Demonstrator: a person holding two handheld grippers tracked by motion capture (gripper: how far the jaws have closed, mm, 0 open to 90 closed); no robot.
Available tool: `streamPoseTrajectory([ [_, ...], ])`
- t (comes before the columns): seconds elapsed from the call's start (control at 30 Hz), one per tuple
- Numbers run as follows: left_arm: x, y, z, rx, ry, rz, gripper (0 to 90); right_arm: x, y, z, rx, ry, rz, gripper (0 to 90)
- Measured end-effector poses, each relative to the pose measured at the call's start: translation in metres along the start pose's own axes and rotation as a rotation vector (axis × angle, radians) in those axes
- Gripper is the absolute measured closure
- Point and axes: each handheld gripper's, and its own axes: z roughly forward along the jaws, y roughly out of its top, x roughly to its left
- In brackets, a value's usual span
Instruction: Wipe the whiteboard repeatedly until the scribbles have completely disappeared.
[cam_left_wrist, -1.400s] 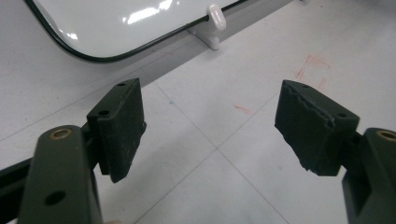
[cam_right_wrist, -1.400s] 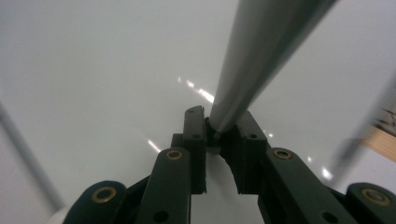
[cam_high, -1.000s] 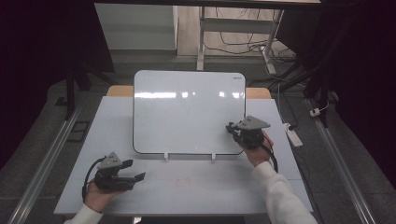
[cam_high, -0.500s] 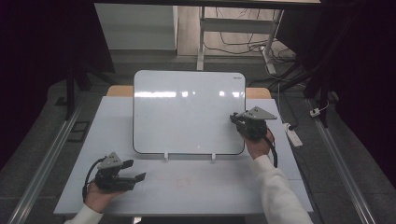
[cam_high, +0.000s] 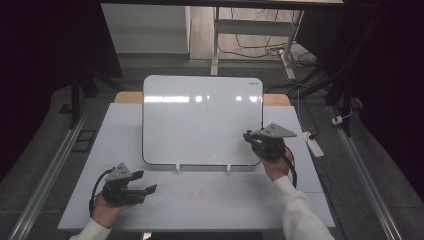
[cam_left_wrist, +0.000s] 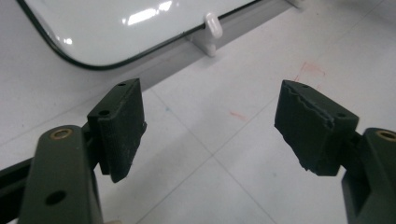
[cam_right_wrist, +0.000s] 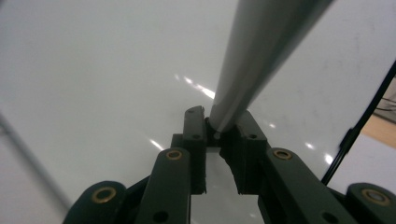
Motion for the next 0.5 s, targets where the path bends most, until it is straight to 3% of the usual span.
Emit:
streamPoseTrajectory([
  [0.03,-0.001,0.001,0.0,-0.007,0.003,0.003,25.0,0.0,0.0,0.0,0.0,0.0,0.0,77.5],
  [0.07,-0.003,0.003,0.0,-0.014,0.003,0.007,25.3,0.003,-0.001,-0.005,0.002,0.027,0.001,77.4],
  [0.1,-0.005,0.005,0.001,-0.023,0.002,0.014,26.5,0.01,-0.003,-0.014,0.01,0.087,0.018,77.4],
  [0.13,-0.008,0.009,0.002,-0.034,0.0,0.023,26.5,0.01,-0.003,-0.014,0.01,0.087,0.018,77.4],
  [0.23,-0.022,0.021,0.004,-0.062,-0.007,0.073,27.6,0.023,-0.008,-0.022,0.039,0.162,0.016,77.4],
  [0.5,-0.053,0.054,0.015,-0.112,-0.08,0.162,30.7,0.051,-0.018,-0.018,0.126,0.315,0.02,77.4],
])
